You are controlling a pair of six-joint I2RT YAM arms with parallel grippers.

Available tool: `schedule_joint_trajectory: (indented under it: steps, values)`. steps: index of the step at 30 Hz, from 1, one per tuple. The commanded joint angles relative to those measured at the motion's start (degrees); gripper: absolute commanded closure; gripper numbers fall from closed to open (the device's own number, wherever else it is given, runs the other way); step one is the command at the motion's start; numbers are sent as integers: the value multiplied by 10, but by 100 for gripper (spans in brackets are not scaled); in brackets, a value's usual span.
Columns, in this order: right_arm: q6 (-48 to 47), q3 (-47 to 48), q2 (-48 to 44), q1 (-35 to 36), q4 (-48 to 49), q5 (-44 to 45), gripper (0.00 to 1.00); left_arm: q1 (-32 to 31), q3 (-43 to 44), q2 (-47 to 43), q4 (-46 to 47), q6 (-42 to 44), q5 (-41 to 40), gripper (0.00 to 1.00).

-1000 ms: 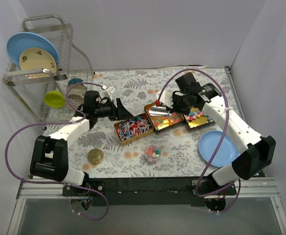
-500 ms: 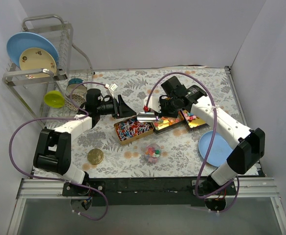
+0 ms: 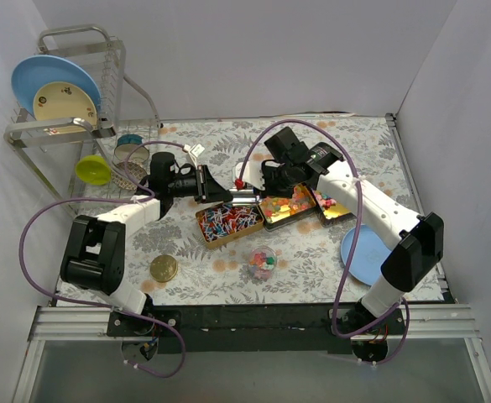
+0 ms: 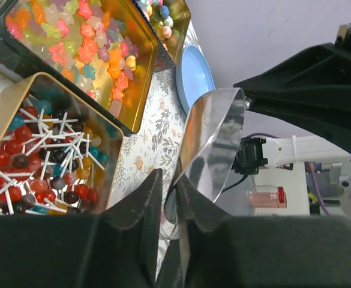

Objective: Pack the candies
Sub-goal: Adjust the spatula.

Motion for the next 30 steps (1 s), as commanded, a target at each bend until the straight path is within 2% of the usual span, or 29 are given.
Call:
schedule_joint_trajectory:
  steps: [1, 3, 4, 5, 8, 11, 14, 18, 22, 30]
  values:
    - [10, 20, -5, 4, 8, -28, 99, -2, 0, 1, 45, -13, 33, 92]
    - [17, 16, -11, 3, 13, -30, 96, -1, -8, 1, 64, -22, 51, 100]
    - [22, 13, -15, -1, 13, -37, 86, -1, -18, 1, 73, -27, 57, 100]
    - [34, 11, -26, -14, 10, -51, 71, -2, -24, 1, 82, -40, 64, 100]
    - [63, -12, -65, -60, 33, -139, 49, -1, -43, 2, 116, -62, 90, 100]
    - [79, -37, -102, -89, 61, -208, 38, -1, -46, 2, 121, -64, 98, 100]
    - [138, -36, -110, -108, 67, -265, 26, 0, -48, 0, 118, -58, 99, 100]
    - [174, -1, -64, -117, 18, -353, 27, 0, -45, -3, 114, -58, 101, 100]
    - [160, -4, -51, -127, 21, -383, 25, 0, -42, -5, 100, -47, 104, 100]
    - [115, 2, -21, -137, -12, -316, 35, 0, -51, -18, 94, -43, 104, 100]
